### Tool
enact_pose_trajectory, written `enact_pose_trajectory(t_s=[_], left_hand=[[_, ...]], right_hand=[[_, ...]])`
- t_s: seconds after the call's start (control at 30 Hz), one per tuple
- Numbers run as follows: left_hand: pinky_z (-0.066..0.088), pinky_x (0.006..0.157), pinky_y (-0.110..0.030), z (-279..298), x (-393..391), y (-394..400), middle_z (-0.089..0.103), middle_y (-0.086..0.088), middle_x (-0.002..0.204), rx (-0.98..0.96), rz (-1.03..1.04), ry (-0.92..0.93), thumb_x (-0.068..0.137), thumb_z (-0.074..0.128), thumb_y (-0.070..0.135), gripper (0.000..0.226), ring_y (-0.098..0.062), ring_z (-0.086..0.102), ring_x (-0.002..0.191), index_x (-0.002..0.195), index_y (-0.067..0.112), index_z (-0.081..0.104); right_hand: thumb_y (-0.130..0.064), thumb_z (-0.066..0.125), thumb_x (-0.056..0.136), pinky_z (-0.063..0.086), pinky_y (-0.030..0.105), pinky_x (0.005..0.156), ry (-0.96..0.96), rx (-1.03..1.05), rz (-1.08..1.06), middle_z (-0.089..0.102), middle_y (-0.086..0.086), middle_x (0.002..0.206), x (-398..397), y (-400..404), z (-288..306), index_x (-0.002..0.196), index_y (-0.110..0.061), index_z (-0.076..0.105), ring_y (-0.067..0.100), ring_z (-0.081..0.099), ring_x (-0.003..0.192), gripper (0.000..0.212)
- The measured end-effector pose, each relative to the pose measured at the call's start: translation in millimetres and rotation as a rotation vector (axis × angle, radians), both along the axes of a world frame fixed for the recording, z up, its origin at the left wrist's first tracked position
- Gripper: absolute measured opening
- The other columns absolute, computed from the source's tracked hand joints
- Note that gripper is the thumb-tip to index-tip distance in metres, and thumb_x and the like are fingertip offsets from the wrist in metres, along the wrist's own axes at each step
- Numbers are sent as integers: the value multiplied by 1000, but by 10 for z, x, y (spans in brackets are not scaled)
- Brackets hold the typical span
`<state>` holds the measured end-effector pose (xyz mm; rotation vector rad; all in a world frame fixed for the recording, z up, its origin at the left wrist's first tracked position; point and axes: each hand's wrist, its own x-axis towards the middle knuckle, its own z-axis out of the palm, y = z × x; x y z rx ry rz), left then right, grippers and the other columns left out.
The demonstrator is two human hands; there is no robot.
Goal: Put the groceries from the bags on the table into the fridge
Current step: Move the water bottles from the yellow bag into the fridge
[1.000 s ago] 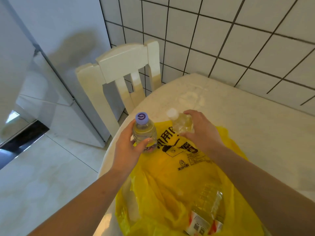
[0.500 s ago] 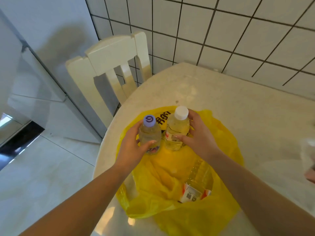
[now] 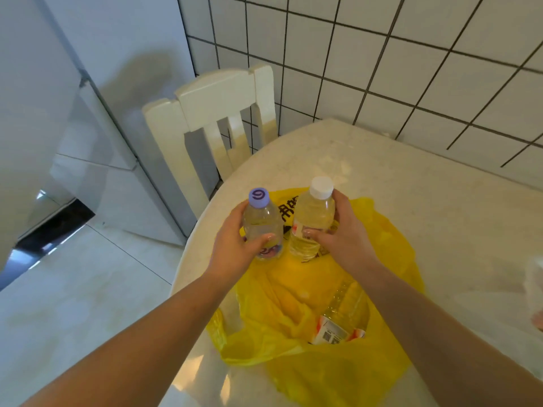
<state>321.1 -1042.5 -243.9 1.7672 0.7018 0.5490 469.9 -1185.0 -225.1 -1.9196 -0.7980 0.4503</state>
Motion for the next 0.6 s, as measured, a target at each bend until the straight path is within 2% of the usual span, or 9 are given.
enact_pose_trajectory(t_s=[0.1,0.17,0.27,0.33,0.4,0.5,0.6], left_hand=[[52,79,-19,203,-184,33,57,23,117,-17,64,-70,78,74,13,61,1,56,109,128,32,45],[50,75,-11,364,-362,66,57,22,115,-2,116,-101,79,73,12,58,7,56,105,126,33,45],[48,74,-8,547,-719,124,56,24,112,34,208,-139,78,72,11,56,12,55,101,119,39,46],[48,74,-8,606,-1017,162,54,29,108,48,266,-143,78,72,9,58,16,55,97,110,47,44],[50,76,-11,608,-1341,188,56,26,108,41,319,-129,77,74,9,57,9,57,100,109,46,45],[51,87,-24,528,-1891,216,57,14,117,-2,408,-91,76,76,15,59,-6,56,108,123,35,45],[51,85,-20,447,-2504,258,54,11,123,-18,491,-69,77,74,19,65,-10,54,110,133,28,42]], right_hand=[[-15,78,72,42,1,72,-19,47,75,52,-16,121,-94,100,266,134,-38,32,-2,51,104,81],[-16,78,72,42,2,72,-54,55,147,52,-17,121,-202,224,451,135,-37,32,-4,52,101,81],[-17,79,71,46,6,74,-68,80,250,54,-17,123,-456,435,655,134,-38,34,0,53,107,81],[-16,80,70,49,12,78,-78,87,313,55,-21,119,-692,573,733,130,-43,34,-3,53,106,80],[-15,80,69,49,11,76,-87,90,372,54,-27,112,-961,701,786,123,-50,33,-5,52,103,79],[-15,81,69,50,12,76,-109,86,466,52,-34,110,-1429,885,805,115,-58,32,-3,53,106,81],[-14,81,68,53,30,86,-111,73,548,53,-28,114,-1974,1053,768,112,-62,33,2,54,109,80]])
